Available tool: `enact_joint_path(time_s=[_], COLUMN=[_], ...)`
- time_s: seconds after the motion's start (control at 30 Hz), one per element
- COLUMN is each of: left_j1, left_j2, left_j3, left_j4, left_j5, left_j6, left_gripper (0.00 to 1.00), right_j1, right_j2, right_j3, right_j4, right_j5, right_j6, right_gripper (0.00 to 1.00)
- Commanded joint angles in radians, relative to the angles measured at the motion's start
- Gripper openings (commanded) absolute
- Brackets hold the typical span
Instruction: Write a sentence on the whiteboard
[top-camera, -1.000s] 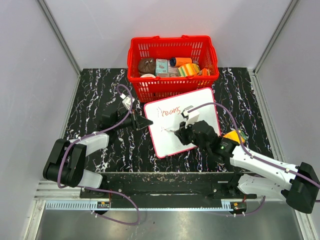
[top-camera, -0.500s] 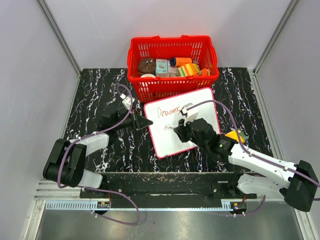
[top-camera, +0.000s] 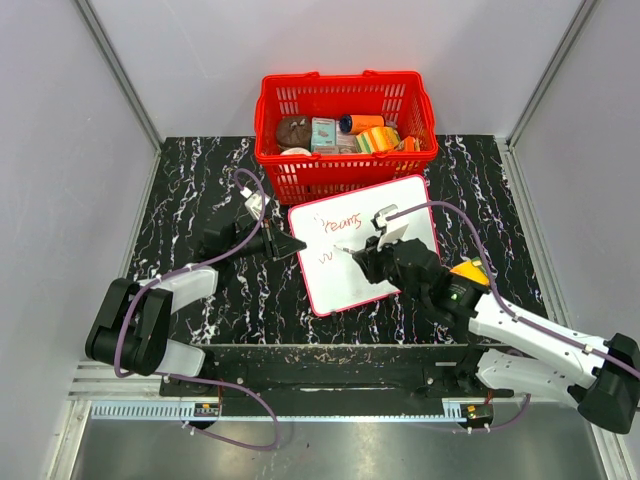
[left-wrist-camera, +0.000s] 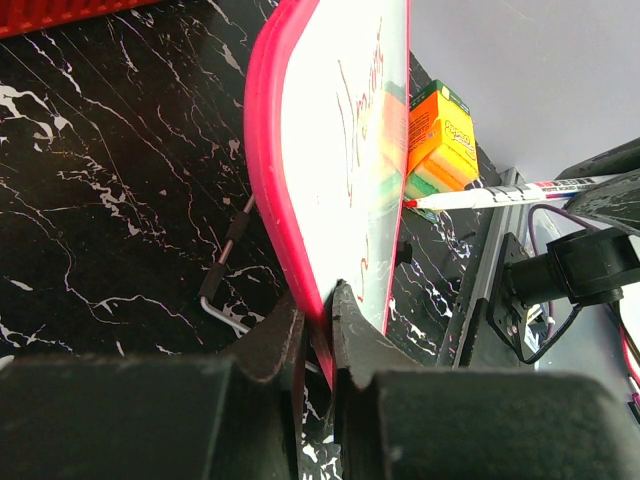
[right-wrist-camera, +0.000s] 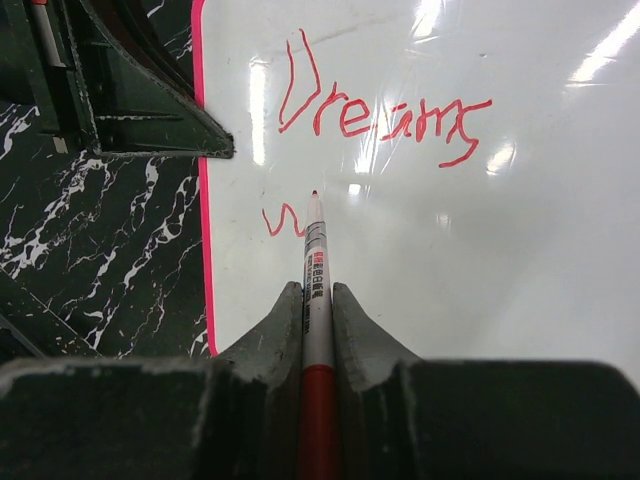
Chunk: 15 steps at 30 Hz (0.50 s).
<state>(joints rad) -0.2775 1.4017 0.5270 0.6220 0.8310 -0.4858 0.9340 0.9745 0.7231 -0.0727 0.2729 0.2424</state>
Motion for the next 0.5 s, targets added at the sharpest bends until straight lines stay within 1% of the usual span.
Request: enact_joint_path(time_s=[0.0, 0.47], left_j1=[-0.012, -0.012], left_j2=[-0.004, -0.004], left_j3=[-0.001, 0.002], left_j4=[-0.002, -0.011], left_j5=[-0.041, -0.044], left_j6=[0.156, 0.162], left_gripper=[0.0, 0.0], right_j1=[0.0, 0.0], right_j2=[0.007, 0.038], right_j3=[-0.007, -0.03], right_j4=[0.011, 0.013], right_j5=[0.035, 0.02], right_j6=[-0.008, 0.0], right_gripper=[0.0, 0.0])
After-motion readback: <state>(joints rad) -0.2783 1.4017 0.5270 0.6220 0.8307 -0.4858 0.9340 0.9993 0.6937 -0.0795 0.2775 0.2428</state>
